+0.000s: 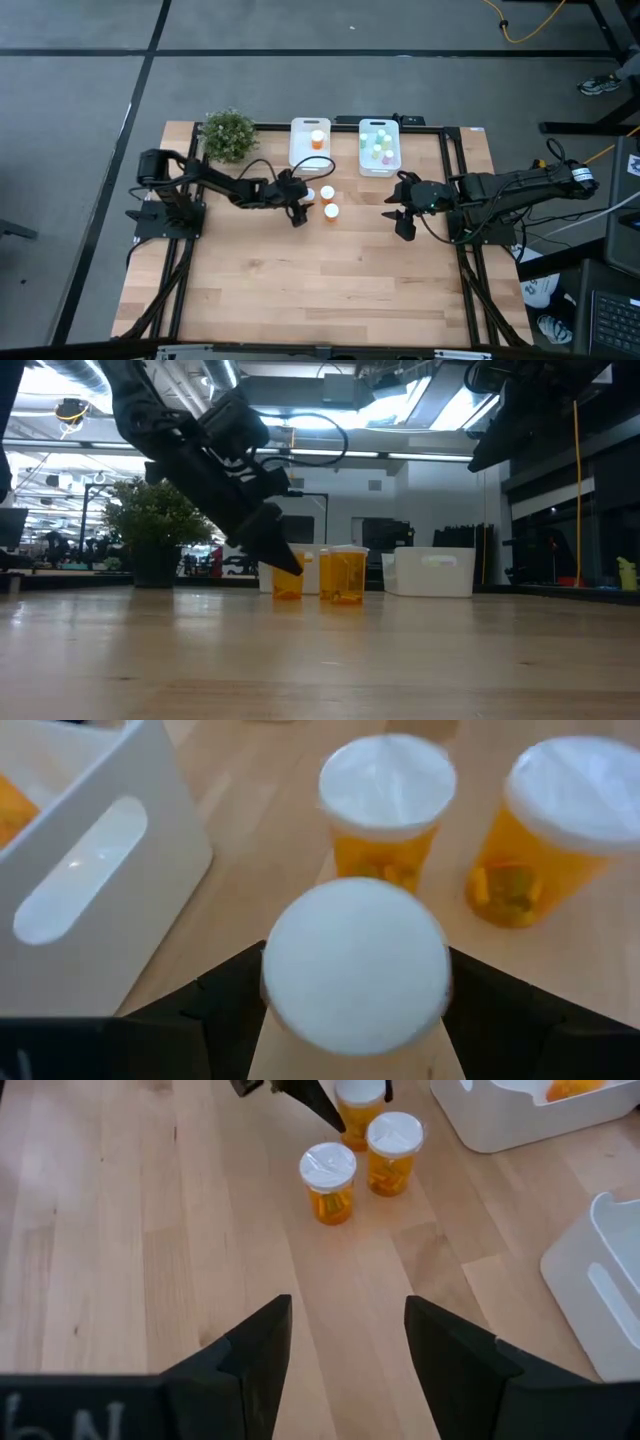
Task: Pick and place medicine bottles into bin by pill shape (circle, oval)
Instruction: Put the orange pill bottle into the left white bin
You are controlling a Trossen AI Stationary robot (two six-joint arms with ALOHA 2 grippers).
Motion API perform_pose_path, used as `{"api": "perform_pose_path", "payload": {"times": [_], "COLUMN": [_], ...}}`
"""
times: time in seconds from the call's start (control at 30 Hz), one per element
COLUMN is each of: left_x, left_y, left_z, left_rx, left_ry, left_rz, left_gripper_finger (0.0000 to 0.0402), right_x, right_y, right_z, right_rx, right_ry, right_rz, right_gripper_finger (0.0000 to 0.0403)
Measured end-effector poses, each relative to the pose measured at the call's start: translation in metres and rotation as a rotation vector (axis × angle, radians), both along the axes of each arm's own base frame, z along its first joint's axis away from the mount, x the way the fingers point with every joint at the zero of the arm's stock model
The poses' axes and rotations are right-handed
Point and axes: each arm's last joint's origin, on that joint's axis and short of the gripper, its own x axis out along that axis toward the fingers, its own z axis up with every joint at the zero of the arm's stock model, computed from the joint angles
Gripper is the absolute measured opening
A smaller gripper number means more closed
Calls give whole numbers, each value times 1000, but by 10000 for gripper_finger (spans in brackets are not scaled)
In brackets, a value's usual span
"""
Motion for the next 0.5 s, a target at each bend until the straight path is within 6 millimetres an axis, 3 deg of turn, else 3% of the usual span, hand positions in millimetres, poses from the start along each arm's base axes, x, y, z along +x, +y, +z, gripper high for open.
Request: {"api": "perform_pose_path", "payload": {"times": [0.33,0.5], "left_x": [2,2], "left_y": [0,0], "left_z": [-1,0], "left_rx": [1,2], "left_ry": [-2,-9], "left_rz": [-1,5], "left_gripper_finger": [252,200], "right_x": [0,0], "right_y": [0,0], "right_z": [0,0], "right_rx": [0,0], "right_ry": [2,3], "right_rz": [0,0], "right_gripper_finger": [197,197]}}
